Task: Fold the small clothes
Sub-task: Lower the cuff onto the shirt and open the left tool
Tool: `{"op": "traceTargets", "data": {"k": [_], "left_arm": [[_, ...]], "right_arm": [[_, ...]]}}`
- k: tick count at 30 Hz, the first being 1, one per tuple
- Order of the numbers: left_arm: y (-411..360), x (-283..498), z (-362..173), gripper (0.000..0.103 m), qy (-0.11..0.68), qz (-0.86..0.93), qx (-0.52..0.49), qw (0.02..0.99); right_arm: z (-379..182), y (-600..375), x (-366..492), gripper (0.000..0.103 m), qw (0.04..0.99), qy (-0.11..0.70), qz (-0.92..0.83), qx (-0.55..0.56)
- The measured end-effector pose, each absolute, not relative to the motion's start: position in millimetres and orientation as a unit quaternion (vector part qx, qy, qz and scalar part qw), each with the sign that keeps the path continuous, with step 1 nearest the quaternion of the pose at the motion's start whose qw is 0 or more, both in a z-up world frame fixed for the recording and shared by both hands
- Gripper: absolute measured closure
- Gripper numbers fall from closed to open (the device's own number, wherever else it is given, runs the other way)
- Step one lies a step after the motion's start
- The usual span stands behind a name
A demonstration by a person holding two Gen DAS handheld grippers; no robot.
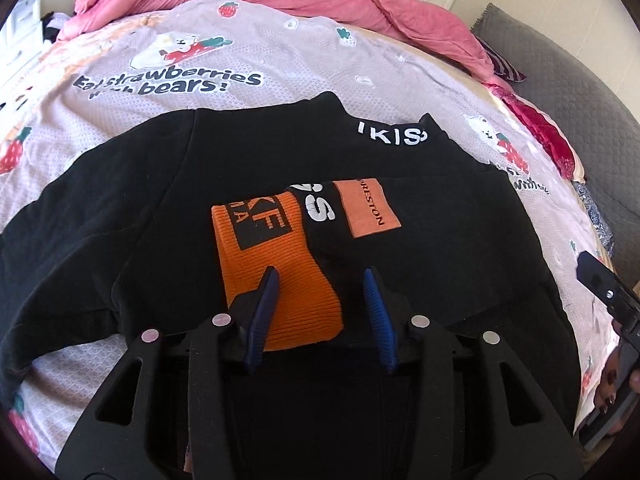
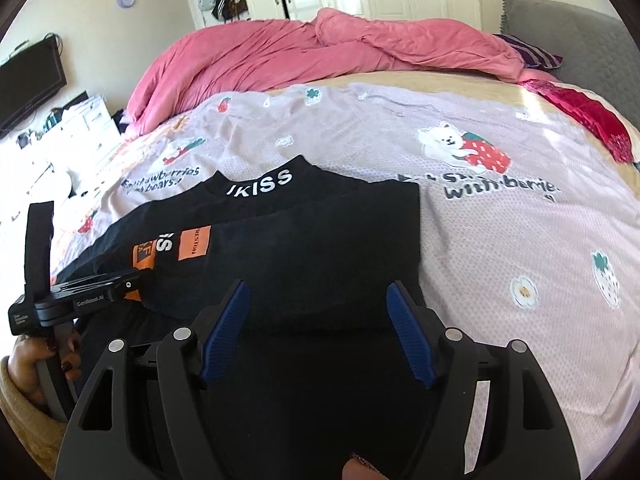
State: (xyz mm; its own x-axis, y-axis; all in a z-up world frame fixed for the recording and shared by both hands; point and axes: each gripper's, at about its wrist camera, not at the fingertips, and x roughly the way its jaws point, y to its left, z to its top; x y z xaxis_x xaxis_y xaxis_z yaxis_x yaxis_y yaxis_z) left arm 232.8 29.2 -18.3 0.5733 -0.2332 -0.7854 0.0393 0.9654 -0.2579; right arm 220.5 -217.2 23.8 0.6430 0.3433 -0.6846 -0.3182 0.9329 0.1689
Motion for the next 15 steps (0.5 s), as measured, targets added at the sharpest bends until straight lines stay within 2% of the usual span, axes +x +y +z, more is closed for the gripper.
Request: {"op": "traceTargets", "data": {"k": [11,15], "left_arm": [[32,233,-20,0.064,0.458,-0.076,-0.112,0.878],[32,233,-19,0.062,0.459,-0.076,-0.115,0.878]], "right_arm": [[-19,-205,265,0.032,0.877,0.454,0.156,-0.004],[-35,-212,265,0.031,0.879,0.456,0.140,-0.019]]}}
